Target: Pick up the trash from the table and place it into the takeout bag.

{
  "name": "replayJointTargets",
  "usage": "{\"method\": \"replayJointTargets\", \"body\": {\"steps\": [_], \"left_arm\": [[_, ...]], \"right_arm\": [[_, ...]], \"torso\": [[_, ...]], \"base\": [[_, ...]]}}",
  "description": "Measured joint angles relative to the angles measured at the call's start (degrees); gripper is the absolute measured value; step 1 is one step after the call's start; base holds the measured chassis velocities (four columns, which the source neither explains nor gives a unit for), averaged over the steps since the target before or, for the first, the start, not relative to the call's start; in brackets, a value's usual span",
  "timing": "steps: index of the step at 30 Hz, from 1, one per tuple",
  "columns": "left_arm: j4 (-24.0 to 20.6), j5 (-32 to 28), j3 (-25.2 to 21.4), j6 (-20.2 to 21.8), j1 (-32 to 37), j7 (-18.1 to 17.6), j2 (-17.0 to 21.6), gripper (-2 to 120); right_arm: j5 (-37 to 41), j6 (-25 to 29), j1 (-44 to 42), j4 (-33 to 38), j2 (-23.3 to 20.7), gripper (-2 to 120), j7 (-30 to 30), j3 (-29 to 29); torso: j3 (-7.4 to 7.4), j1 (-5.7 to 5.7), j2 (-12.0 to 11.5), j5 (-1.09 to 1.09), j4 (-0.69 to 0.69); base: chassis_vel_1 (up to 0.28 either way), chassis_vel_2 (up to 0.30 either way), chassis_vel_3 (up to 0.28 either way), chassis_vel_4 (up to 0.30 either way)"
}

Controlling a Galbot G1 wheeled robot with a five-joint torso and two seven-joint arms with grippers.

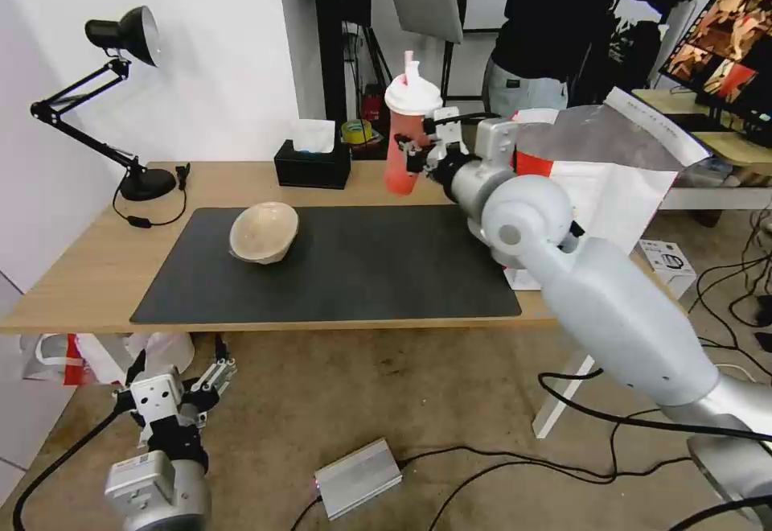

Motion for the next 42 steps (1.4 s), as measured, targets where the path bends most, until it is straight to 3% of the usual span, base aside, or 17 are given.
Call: {"method": "replayJointTargets", "body": {"steps": [20,42], "left_arm": [[-0.12,-0.07,0.14,0.00,0.09,-0.04,0.01,100],[0.17,-0.22,0.25,-0.03,-0.44,-0.13,0.21,100]], "right_arm": [[4.57,-1.22,3.63,1.84,-6.50,5,0.71,2.99],[5.80,-1.54,6.07,-1.26,-12.14,5,0.24,6.83]], "torso": [[0.00,0.00,0.00,0.00,0.00],[0.00,0.00,0.00,0.00,0.00]], "base": [[0.000,0.000,0.000,0.000],[0.000,0.000,0.000,0.000]]}}
